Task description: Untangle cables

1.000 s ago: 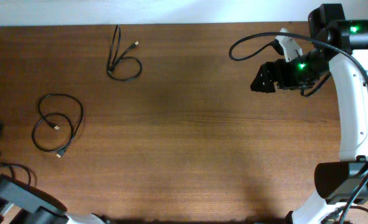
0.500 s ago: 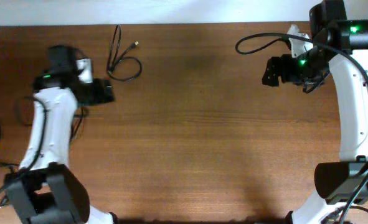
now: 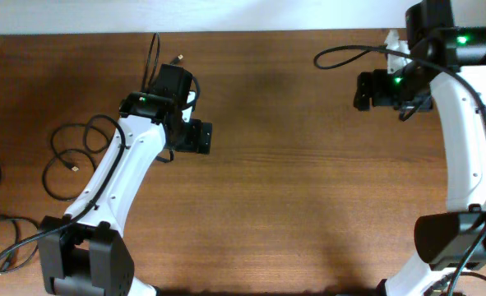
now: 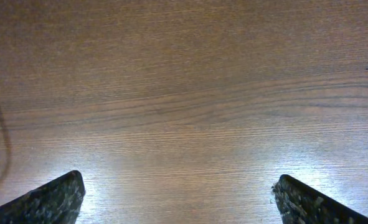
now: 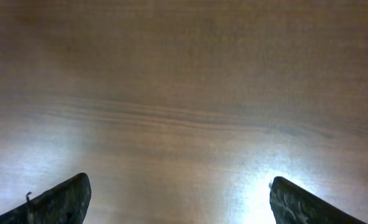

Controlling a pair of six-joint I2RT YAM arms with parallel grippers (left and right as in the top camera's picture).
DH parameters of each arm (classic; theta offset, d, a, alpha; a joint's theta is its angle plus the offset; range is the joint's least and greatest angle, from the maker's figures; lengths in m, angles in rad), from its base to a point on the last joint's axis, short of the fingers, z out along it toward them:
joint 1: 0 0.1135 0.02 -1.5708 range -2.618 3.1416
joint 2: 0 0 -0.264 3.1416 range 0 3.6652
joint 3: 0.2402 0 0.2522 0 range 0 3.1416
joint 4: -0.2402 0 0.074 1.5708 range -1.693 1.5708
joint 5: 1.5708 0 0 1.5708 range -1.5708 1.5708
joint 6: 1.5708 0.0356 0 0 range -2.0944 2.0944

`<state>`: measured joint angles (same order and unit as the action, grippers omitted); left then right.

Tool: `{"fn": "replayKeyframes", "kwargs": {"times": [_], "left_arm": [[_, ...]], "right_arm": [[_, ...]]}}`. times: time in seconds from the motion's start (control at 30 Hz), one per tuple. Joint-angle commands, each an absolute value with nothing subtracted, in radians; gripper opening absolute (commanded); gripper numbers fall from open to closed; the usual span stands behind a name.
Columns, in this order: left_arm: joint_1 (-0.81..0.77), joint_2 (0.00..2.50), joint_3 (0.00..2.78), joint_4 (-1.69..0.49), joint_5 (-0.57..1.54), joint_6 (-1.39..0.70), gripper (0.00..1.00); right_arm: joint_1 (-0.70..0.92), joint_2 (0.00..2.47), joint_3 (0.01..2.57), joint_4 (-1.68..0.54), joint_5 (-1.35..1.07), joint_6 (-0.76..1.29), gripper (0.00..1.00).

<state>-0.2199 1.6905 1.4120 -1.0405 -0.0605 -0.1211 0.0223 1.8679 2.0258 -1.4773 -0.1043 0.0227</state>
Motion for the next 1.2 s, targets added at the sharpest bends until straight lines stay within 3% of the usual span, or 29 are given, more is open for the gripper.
{"fn": "replayKeyframes", "kwargs": {"times": [0.0, 0.17, 0.2, 1.17], "left_arm": [[-0.221, 1.66, 1.43, -1.042, -0.075, -0.141, 0.99], [-0.221, 1.66, 1.43, -1.042, -0.075, -0.141, 0.99], [-0.221, 1.66, 1.43, -1.042, -0.075, -0.141, 0.99], [-0.22, 1.659, 1.43, -1.063, -0.094, -0.138, 0.99]], "right_arm": [[0.052, 1.864, 1.929, -1.436, -0.07, 0.028, 0.91], [0.054, 1.865, 1.872, -1.41, -0.077, 0.028, 0.93], [0.054, 1.865, 1.872, -1.409, -0.078, 0.028, 0.99], [0.054, 1.865, 1.872, -1.409, -0.077, 0.027, 0.99]]}}
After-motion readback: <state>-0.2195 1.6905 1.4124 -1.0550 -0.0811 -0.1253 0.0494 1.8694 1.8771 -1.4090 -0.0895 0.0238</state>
